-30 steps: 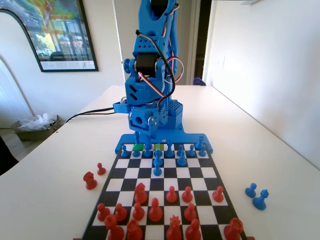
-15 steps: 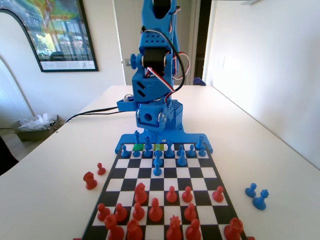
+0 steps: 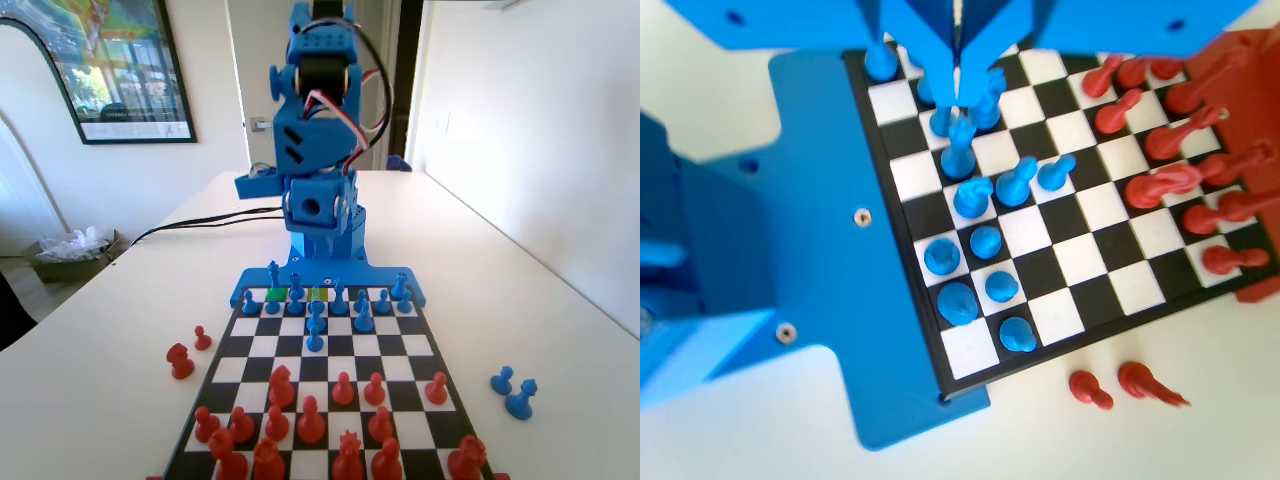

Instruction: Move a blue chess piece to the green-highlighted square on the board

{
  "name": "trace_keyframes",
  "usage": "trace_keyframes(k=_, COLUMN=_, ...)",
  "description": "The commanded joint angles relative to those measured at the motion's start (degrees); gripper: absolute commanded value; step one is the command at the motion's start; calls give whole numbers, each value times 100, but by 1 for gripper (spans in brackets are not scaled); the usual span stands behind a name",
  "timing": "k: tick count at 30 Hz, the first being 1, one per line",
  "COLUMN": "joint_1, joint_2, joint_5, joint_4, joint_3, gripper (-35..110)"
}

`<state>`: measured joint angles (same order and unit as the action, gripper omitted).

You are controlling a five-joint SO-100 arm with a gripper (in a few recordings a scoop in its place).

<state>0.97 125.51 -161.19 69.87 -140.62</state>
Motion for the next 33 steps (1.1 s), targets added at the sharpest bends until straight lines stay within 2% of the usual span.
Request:
trace_keyframes(k=1, joint_1=-158, joint_2=404, joint_5=571, joint_4=510, joint_3=765, gripper=1)
trace_keyframes(k=20, joint_1=-527, joint_2=1644, joint_5=5001, joint_4=1503, joint_3=1819, gripper=1)
trace_keyframes(k=25, joint_1=-483, joint_2=1995, joint_5=5722, joint_4=1494, joint_3=1951, gripper=1)
trace_keyframes(k=33, joint_1=-211, joint_2=2549, joint_5=6117, joint_4=1644, joint_3=1942, gripper=1)
